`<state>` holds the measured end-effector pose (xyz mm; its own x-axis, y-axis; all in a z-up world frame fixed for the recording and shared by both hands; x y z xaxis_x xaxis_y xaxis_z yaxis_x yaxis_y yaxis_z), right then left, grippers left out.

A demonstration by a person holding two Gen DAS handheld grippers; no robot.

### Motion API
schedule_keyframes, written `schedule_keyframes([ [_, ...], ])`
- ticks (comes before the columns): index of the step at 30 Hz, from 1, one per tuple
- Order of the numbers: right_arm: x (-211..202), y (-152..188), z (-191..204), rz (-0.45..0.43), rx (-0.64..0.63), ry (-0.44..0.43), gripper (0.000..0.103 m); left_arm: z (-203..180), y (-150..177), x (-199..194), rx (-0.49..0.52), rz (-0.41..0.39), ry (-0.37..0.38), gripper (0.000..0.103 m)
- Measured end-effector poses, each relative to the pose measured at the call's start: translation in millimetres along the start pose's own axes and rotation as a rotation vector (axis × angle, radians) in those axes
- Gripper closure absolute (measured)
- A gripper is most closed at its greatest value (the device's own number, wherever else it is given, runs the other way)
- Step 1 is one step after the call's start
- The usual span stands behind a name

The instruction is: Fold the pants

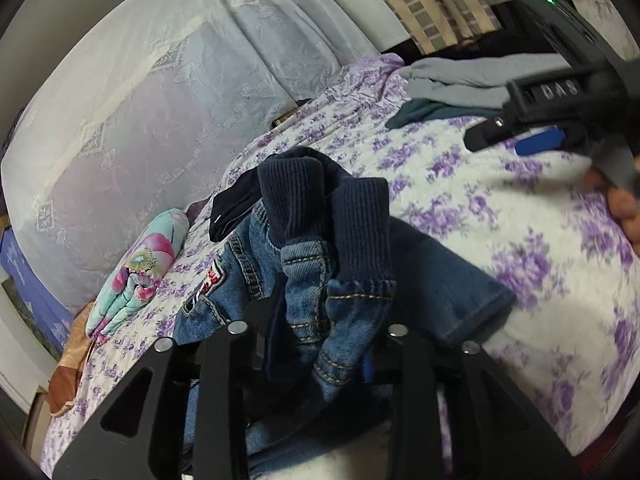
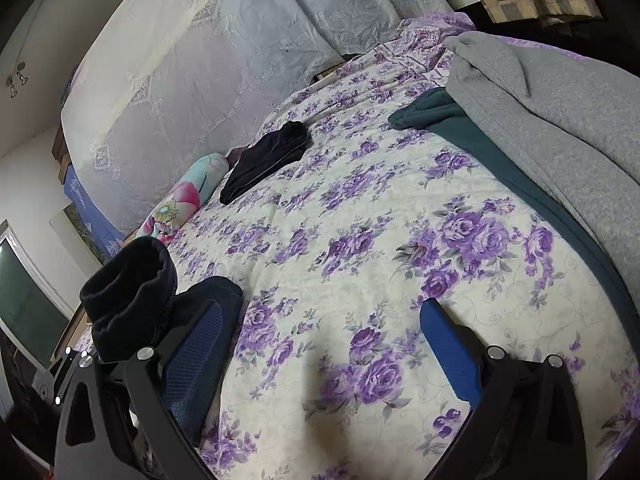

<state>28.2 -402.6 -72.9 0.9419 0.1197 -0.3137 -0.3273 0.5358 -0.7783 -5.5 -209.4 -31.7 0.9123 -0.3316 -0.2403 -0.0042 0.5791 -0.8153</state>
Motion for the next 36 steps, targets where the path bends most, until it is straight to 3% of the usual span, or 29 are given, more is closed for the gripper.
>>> schedule_keyframes([
  [1, 0, 0, 0, 0.0, 0.0, 0.0, 0.003, 0, 1, -2, -0.005, 0.002, 0.015, 0.063],
  [3, 0, 0, 0, 0.0, -0.001, 0.001, 0.003, -4, -2, -13, -0.065, -0.018, 0.104, 0.017],
  [5, 0, 0, 0, 0.0, -0.002, 0.002, 0.003, -6, -12, -28, -0.119, -0.066, 0.167, 0.009],
  [8, 1, 0, 0, 0.0, -0.002, 0.001, 0.003, 3, -26, -44, -0.112, -0.126, 0.154, 0.009],
  [11, 1, 0, -1, 0.003, -0.01, 0.009, 0.003, 34, -28, -44, -0.186, -0.129, 0.113, 0.009],
  [14, 0, -6, 12, -0.005, -0.09, 0.048, 0.003, 94, -15, -30, -0.289, -0.082, -0.015, 0.009],
  [16, -2, -15, 44, -0.036, -0.163, -0.007, 0.003, 128, -3, -20, -0.375, -0.044, -0.067, 0.009],
  [19, -1, -25, 97, -0.057, -0.216, -0.121, 0.003, 154, 14, -11, -0.49, 0.011, -0.067, 0.009],
  [21, 5, -21, 128, -0.039, -0.277, -0.169, 0.003, 150, 26, -5, -0.51, 0.052, -0.032, 0.009],
  [23, 12, -7, 143, -0.006, -0.365, -0.164, 0.003, 127, 36, -1, -0.462, 0.088, 0.024, 0.009],
  [25, 20, 10, 138, 0.031, -0.47, -0.083, 0.003, 94, 47, 0, -0.37, 0.116, 0.081, 0.008],
  [27, 30, 32, 112, 0.089, -0.528, 0.007, 0.003, 74, 63, 3, -0.374, 0.133, 0.096, 0.008],
  [31, 33, 42, 82, 0.17, -0.337, -0.042, 0.003, 66, 62, -3, -0.353, 0.078, 0.091, 0.008],
  [34, 24, 34, 89, 0.117, -0.426, -0.017, 0.003, 74, 56, -7, -0.396, 0.069, 0.138, 0.008],
  [36, 12, 20, 100, 0.039, -0.473, 0.007, 0.003, 94, 52, -15, -0.421, 0.042, 0.092, 0.008],
])
Point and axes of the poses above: each gripper's, at about its wrist camera, not at the fingertips, and x roughly the way its jaws point, z to its left, y to its underside, the point moved 10 cm from there along x, roughly the way its jaws point, and after that the axes turned 14 degrees about -z, right-handed, at the moved point
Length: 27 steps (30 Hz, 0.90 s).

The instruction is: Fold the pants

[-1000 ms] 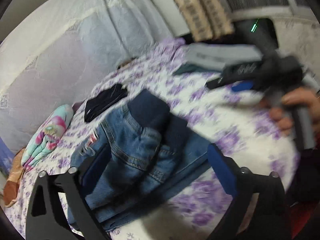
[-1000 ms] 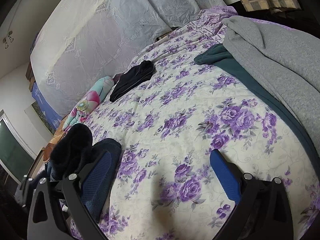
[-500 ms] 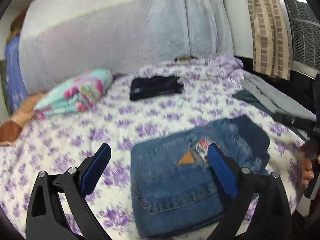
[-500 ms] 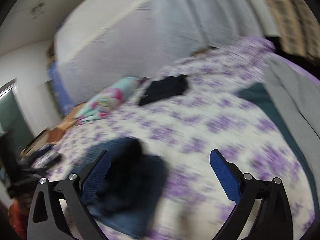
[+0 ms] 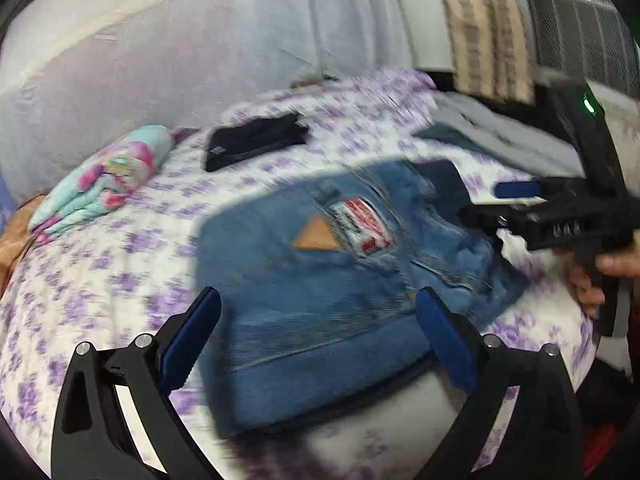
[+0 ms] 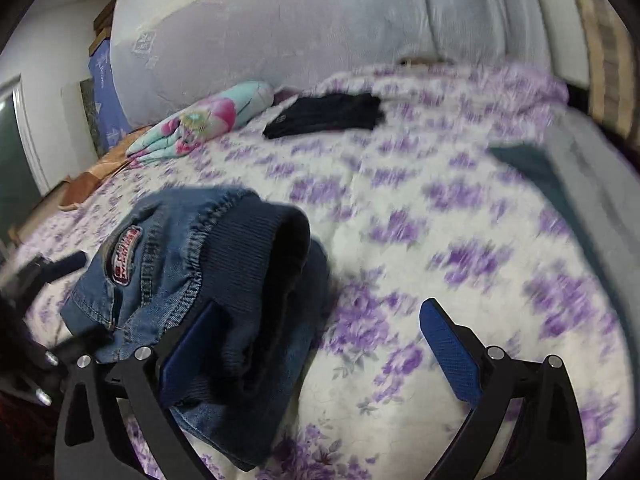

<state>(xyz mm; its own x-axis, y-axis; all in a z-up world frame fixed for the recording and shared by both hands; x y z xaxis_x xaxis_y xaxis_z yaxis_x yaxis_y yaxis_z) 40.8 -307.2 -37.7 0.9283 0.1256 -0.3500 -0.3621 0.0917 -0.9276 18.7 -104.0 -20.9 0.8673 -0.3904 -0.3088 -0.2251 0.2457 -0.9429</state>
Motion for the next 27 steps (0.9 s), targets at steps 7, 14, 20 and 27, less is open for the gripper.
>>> schedule_keyframes([
  [7, -12, -68, 49, -0.205, -0.074, -0.11, 0.024, 44, -14, 11, -0.119, 0.02, -0.057, 0.008],
  [14, 37, -11, 54, 0.007, -0.056, -0.175, 0.057, 42, 36, 37, -0.299, 0.109, 0.021, 0.004],
  [20, 3, -20, 62, -0.064, -0.089, -0.156, 0.044, 52, 46, 37, -0.48, 0.165, 0.112, 0.004],
  [27, 11, 21, 60, 0.063, -0.087, -0.168, 0.025, 57, 42, 29, -0.374, 0.153, 0.041, 0.004],
])
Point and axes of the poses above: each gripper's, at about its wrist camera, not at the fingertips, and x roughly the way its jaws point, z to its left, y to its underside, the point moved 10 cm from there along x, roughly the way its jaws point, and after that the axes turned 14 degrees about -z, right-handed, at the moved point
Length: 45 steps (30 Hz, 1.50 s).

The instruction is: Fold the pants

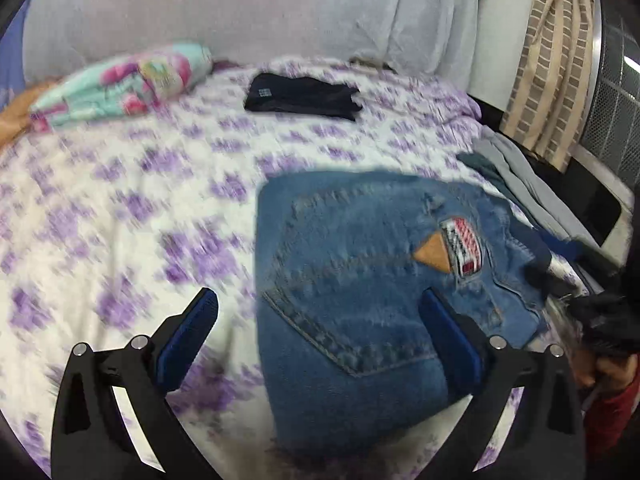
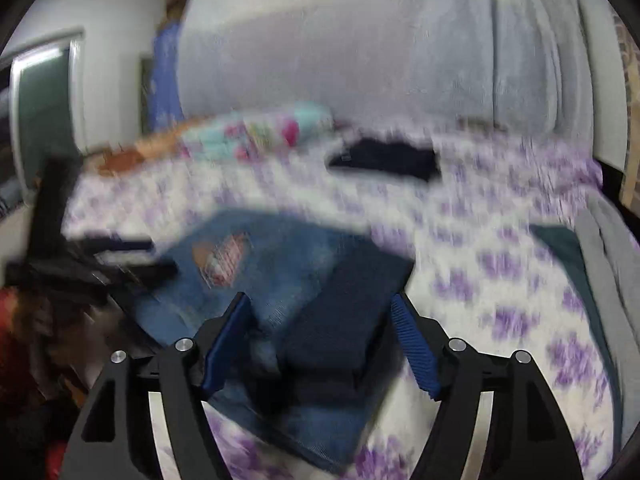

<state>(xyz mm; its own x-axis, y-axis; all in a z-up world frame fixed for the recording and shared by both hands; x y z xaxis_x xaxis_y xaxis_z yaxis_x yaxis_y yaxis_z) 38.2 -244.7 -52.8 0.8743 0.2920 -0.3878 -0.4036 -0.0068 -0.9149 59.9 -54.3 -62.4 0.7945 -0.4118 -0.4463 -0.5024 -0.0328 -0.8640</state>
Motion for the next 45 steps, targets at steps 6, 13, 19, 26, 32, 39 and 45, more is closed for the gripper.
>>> schedule_keyframes([
  [6, 0, 13, -17, 0.027, 0.257, -0.107, 0.014, 6, 16, 5, -0.138, 0.006, 0.043, 0.004],
  [13, -28, -29, -7, -0.104, 0.117, -0.036, 0.012, 1, 10, -3, -0.042, -0.065, -0.049, 0.004],
  [19, -24, -54, -11, -0.158, 0.101, 0.02, 0.006, 1, 8, -5, -0.015, -0.088, -0.077, 0.004],
  [26, 15, -17, -40, -0.013, 0.124, 0.106, 0.004, -3, 6, -9, 0.046, -0.123, -0.129, 0.004],
  [32, -6, -33, -33, -0.081, 0.094, 0.106, 0.004, -3, 6, -11, 0.048, -0.13, -0.134, 0.004],
  [39, -21, -52, -15, -0.147, 0.011, 0.108, 0.004, -3, 5, -12, 0.06, -0.137, -0.145, 0.004],
  [45, 13, -7, -22, 0.002, 0.092, 0.064, 0.003, -3, 5, -12, 0.065, -0.138, -0.148, 0.004],
])
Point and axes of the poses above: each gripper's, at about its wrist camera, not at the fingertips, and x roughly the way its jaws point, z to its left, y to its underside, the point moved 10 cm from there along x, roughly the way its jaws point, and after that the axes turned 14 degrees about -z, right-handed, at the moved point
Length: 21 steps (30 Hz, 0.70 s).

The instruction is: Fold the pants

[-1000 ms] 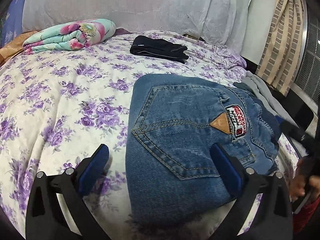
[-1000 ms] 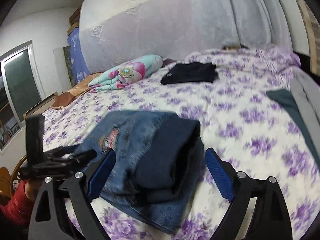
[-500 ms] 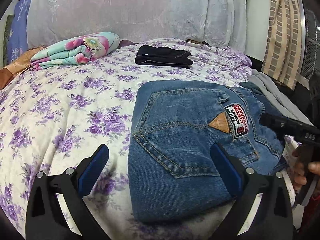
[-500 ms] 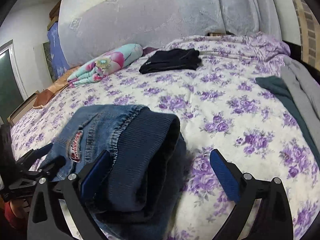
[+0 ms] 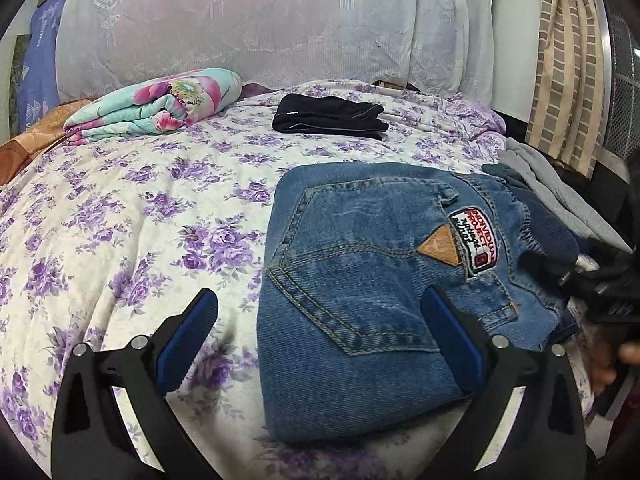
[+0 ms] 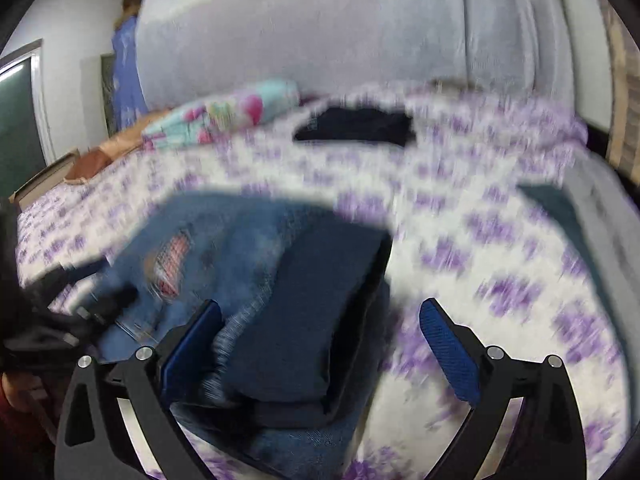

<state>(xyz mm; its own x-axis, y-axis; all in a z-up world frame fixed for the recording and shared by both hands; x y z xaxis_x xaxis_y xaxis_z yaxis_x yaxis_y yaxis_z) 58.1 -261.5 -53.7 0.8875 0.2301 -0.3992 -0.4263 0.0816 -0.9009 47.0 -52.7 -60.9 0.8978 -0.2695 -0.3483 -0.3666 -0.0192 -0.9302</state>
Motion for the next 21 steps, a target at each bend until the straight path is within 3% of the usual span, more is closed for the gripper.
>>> schedule_keyframes([
  [2, 0, 2, -3, 0.018, 0.051, -0.029, 0.003, 0, 0, 0, -0.001, -0.002, 0.001, 0.004],
  [9, -8, 0, 3, 0.003, 0.031, -0.029, 0.004, 2, 0, 1, -0.006, -0.002, 0.004, 0.004],
  [17, -6, 9, -7, 0.054, 0.191, -0.112, 0.003, 0, 1, 0, -0.01, 0.0, 0.005, 0.004],
  [21, 2, 19, -9, 0.126, 0.301, -0.185, 0.003, 0, 4, 3, -0.064, 0.034, 0.064, 0.005],
])
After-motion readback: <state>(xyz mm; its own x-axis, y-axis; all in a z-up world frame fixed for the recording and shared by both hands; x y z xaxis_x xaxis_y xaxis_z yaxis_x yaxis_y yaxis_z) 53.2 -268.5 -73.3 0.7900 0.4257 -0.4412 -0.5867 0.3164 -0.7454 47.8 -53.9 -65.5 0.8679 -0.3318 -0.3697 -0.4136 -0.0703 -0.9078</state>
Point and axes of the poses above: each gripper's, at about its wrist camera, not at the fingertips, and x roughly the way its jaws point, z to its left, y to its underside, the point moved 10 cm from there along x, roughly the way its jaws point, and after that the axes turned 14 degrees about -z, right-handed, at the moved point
